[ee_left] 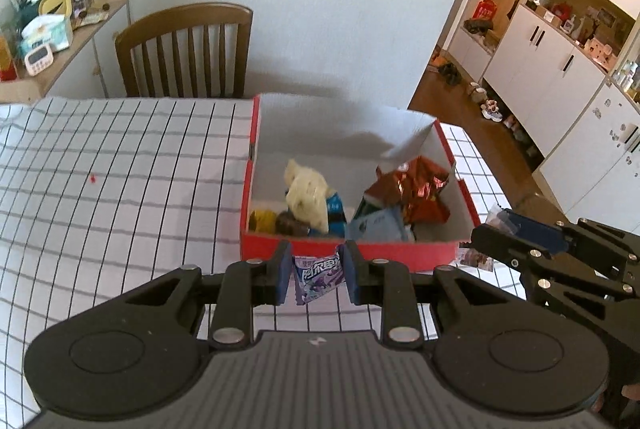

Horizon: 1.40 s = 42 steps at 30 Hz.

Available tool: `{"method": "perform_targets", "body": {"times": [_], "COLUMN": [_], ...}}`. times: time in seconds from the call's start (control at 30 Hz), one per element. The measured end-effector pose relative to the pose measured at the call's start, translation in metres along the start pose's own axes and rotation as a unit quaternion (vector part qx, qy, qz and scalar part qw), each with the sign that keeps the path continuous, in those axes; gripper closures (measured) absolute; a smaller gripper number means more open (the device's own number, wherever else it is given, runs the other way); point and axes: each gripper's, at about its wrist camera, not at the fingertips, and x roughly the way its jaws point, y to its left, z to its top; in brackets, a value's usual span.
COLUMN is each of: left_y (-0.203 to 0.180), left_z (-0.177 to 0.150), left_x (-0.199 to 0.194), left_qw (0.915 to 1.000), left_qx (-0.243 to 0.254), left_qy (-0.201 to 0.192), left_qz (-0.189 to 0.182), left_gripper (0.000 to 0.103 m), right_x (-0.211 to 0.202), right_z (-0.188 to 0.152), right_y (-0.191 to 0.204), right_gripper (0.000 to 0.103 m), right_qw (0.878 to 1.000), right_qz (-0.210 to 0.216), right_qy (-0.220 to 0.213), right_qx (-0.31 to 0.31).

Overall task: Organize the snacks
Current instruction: 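Carry both snacks over the red box and lower them inside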

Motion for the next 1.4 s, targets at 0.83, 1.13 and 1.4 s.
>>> {"method": "perform_targets", "body": {"times": [0.83,1.13,1.4], "left_y": [-0.036,-0.039,-0.034], "left_z": [0.058,0.051,0.048], "left_x": [0.096,0.134,0.16], "left_qw": [0.9991,0.9971,0.9951], "left_qx": [0.011,0.017,0.009], "left_qy": [0.037,0.069,0.091], "left_qz": [0.016,0.027,0.037], "left_gripper": [0.076,0.076,0.076], "right_x": [0.087,0.121,0.147], "right_z": [0.045,0.039,0.037], "right_y": [-0.061,-0.077,-0.081], "right_gripper": [0.077,0.077,0.077], "right_qw": [0.999,0.997,0.995], "right_qz": [-0.034,-0.027,-0.03], "right_qy": [0.036,0.065,0.088], "right_qx": [0.019,0.025,0.024]}}
